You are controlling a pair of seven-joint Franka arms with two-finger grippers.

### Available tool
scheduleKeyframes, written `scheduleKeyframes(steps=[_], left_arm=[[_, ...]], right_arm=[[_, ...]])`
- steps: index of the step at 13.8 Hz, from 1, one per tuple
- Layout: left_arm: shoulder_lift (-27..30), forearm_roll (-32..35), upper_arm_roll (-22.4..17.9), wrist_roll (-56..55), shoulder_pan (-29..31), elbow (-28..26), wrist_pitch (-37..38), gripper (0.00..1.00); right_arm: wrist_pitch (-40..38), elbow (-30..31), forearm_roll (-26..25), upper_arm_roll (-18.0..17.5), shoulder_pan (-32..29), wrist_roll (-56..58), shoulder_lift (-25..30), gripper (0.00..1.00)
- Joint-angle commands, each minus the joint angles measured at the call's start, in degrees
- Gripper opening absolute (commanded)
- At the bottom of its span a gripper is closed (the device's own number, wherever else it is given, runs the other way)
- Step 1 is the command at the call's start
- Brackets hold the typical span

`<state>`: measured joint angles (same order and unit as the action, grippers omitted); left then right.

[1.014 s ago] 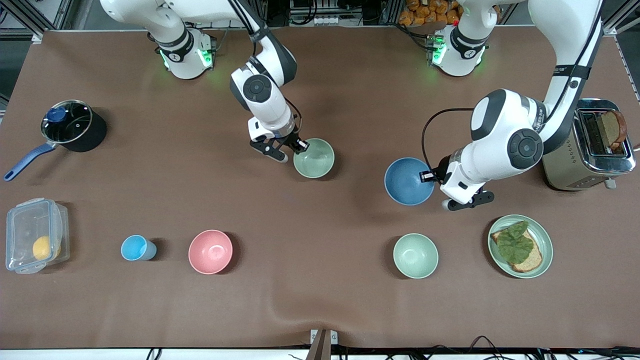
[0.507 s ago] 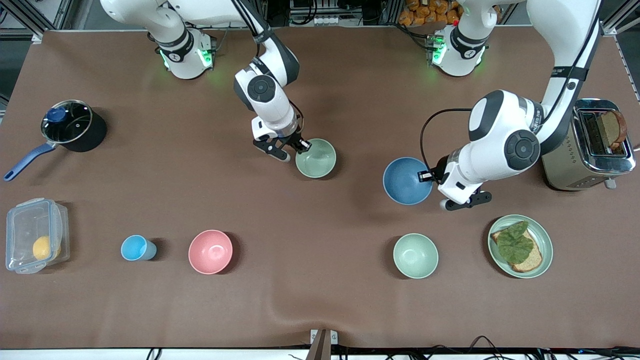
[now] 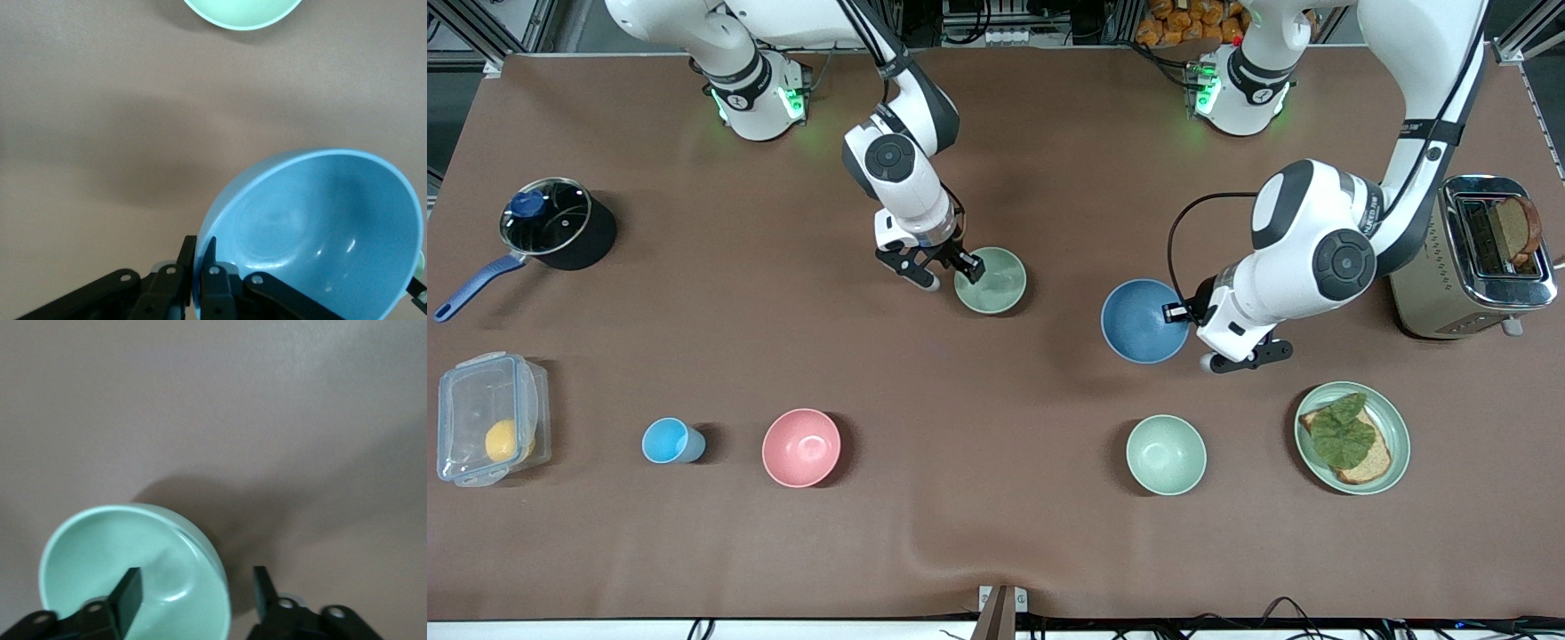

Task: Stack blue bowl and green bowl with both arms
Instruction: 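Lower the blue bowl into the green bowl with the left gripper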

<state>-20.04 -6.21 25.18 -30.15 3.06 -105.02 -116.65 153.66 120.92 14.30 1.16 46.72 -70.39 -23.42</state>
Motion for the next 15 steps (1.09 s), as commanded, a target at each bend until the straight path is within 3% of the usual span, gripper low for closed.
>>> scheduleKeyframes(steps=[1,4,5,8,11,15], left_arm=[[0.17,-1.08,0.05,-3.33,-2.17,-0.36,-1.38,0.00],[0.09,-1.08,0.05,-6.15,-4.81,-0.54,-2.26,0.00],[-0.35,-1.08,0.05,-6.94,-5.77,-0.37,-2.26,0.00],[-2.54,-0.82,0.05,-10.18,-9.81,-0.01,-3.22,0.00],[-4.39,-0.64,-0.04,-13.27,-13.77,0.51,-4.72,0.00],[-8.34,-0.29,-0.13,-17.31,-18.60,3.76,-4.99,0.00]], right_arm=[[-0.73,-1.30,0.46,-0.10,-1.81,-2.55,-0.04,1.00],[-3.52,-2.44,1.25,-0.63,-6.63,-6.43,-0.22,1.00],[-4.85,-3.58,4.73,-0.54,-7.77,-6.34,-0.39,1.00],[-5.65,-4.03,18.61,-0.45,-10.15,-6.08,-2.06,1.00],[-5.47,-3.94,27.94,-0.45,-10.68,-3.28,-3.38,1.00],[-6.70,-3.50,52.87,-0.45,-10.86,14.88,-4.61,1.00]])
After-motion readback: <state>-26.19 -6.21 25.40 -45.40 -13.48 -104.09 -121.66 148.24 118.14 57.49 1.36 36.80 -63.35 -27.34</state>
